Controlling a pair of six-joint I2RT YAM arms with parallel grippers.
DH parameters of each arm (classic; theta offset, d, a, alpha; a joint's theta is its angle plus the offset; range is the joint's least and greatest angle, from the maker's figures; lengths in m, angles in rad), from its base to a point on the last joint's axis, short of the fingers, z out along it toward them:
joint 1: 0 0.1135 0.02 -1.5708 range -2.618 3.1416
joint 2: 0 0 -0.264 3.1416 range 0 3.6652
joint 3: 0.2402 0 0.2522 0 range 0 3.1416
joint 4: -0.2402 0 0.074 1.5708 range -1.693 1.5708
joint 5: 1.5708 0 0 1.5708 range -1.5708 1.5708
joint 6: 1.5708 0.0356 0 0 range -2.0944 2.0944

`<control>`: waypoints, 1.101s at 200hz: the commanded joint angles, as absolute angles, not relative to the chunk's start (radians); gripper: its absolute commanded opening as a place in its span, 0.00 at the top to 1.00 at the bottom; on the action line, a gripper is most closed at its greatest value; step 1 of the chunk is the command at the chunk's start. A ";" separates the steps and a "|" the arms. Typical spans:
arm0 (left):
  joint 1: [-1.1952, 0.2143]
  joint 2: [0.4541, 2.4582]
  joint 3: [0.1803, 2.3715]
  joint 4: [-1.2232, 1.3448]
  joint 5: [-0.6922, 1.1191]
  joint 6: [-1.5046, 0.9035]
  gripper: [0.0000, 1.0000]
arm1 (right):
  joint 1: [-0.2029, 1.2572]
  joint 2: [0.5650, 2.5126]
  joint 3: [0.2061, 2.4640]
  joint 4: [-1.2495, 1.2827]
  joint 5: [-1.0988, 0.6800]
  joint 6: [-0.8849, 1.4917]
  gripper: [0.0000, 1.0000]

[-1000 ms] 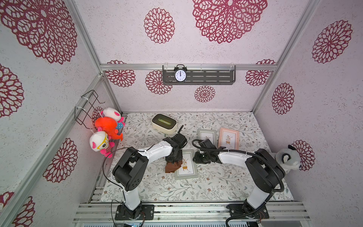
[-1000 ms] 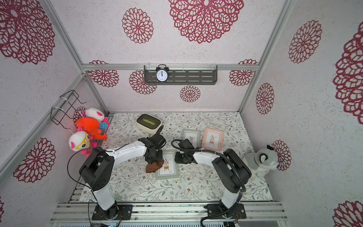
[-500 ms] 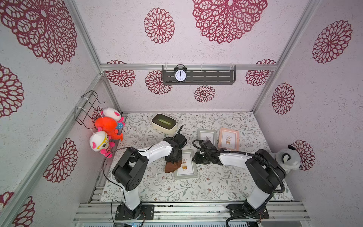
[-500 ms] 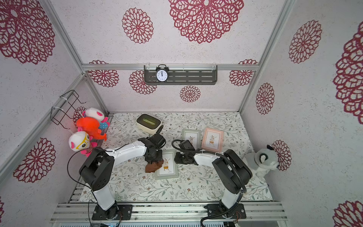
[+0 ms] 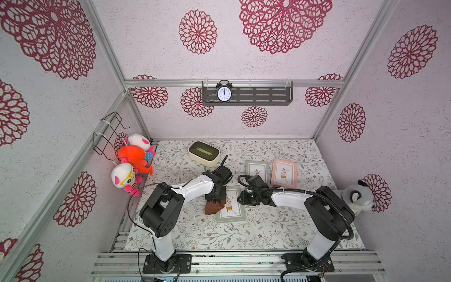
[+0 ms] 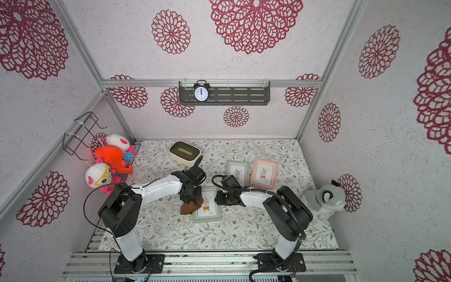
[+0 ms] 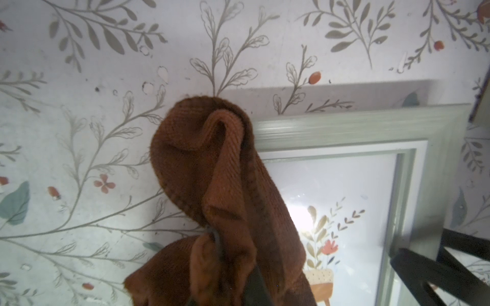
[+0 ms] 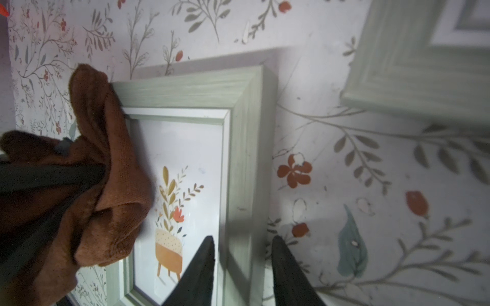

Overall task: Wipe the picture frame with a cloth
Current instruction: Wipe the dirt from the picture frame.

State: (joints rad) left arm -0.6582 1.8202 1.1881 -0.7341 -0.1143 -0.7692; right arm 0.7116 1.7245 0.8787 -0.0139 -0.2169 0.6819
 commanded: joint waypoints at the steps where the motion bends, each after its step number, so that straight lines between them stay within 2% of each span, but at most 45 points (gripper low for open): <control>1: -0.653 1.881 1.156 -0.729 -0.103 -0.759 1.00 | 0.717 1.765 0.927 -0.084 -0.165 0.671 0.71; 48: -0.653 1.891 1.171 -0.736 -0.100 -0.749 1.00 | 0.724 1.815 0.963 -0.134 -0.135 0.652 0.82; 95: -0.605 1.874 1.215 -0.764 -0.155 -0.738 1.00 | 0.745 1.800 0.922 -0.142 -0.125 0.659 0.88; 134: -0.541 1.869 1.292 -0.771 -0.194 -0.709 1.00 | 0.762 1.794 0.898 -0.143 -0.116 0.675 0.88; 172: -0.535 1.930 1.383 -0.802 -0.201 -0.683 1.00 | 0.770 1.795 0.909 -0.165 -0.092 0.694 0.89; 220: -0.605 1.918 1.270 -0.828 -0.164 -0.702 1.00 | 0.770 1.793 0.914 -0.174 -0.071 0.732 0.89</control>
